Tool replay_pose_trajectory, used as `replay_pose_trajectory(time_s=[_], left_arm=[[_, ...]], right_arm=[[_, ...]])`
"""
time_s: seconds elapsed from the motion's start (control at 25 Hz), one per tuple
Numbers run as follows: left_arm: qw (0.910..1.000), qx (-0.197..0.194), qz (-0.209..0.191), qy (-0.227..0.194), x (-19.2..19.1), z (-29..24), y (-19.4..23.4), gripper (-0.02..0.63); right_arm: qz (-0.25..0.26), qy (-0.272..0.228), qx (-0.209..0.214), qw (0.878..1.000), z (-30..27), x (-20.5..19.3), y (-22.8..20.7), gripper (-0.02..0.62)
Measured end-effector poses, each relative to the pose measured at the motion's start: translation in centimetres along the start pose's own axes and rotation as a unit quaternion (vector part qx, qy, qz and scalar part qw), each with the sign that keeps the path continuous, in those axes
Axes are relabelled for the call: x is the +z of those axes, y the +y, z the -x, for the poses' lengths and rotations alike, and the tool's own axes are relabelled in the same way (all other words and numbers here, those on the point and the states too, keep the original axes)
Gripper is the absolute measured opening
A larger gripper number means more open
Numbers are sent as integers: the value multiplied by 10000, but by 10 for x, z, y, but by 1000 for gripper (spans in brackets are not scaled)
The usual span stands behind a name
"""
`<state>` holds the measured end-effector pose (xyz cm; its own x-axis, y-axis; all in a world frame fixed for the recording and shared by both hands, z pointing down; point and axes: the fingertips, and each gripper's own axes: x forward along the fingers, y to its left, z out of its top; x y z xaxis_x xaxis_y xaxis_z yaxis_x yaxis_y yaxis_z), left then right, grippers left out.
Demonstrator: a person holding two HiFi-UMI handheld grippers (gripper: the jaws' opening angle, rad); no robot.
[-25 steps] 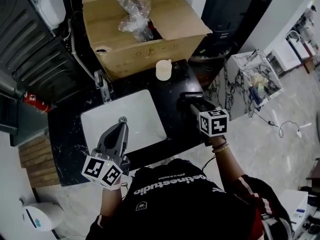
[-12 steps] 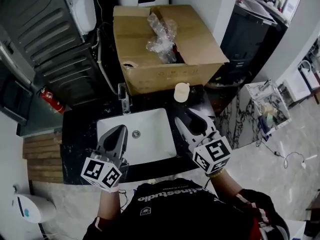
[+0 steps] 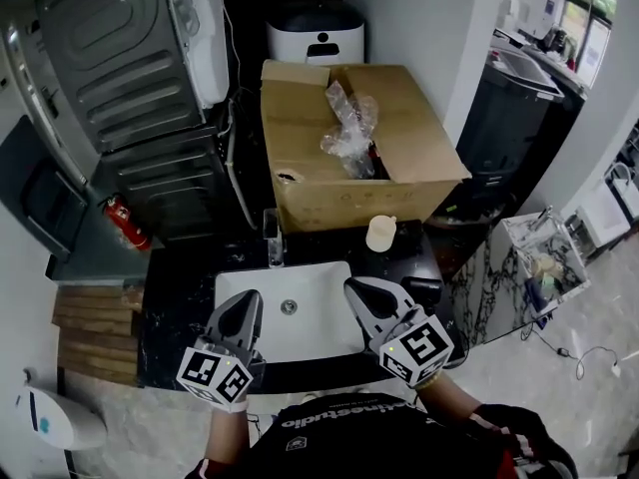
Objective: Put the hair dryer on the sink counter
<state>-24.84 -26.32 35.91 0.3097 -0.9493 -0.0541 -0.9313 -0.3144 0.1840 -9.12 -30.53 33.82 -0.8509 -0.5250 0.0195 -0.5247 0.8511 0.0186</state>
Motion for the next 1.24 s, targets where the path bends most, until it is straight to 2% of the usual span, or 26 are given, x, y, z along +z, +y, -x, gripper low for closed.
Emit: replay_pose_trajectory(time_s=[0.56,0.76,1.24], left_arm=[[9999,-100,80,12,-3,-5,-10,15],[9999,-14,155,33,-1,-5,-11,15],[9999,-100,68,42,-3,-4,-13,15]], right_arm=[[-132,134,-62,9998,8,-5,-5,38],[-130,246,-136,9995,12,-12,-6,38],[-172,265,-177,9993,11,-13,-6,38]])
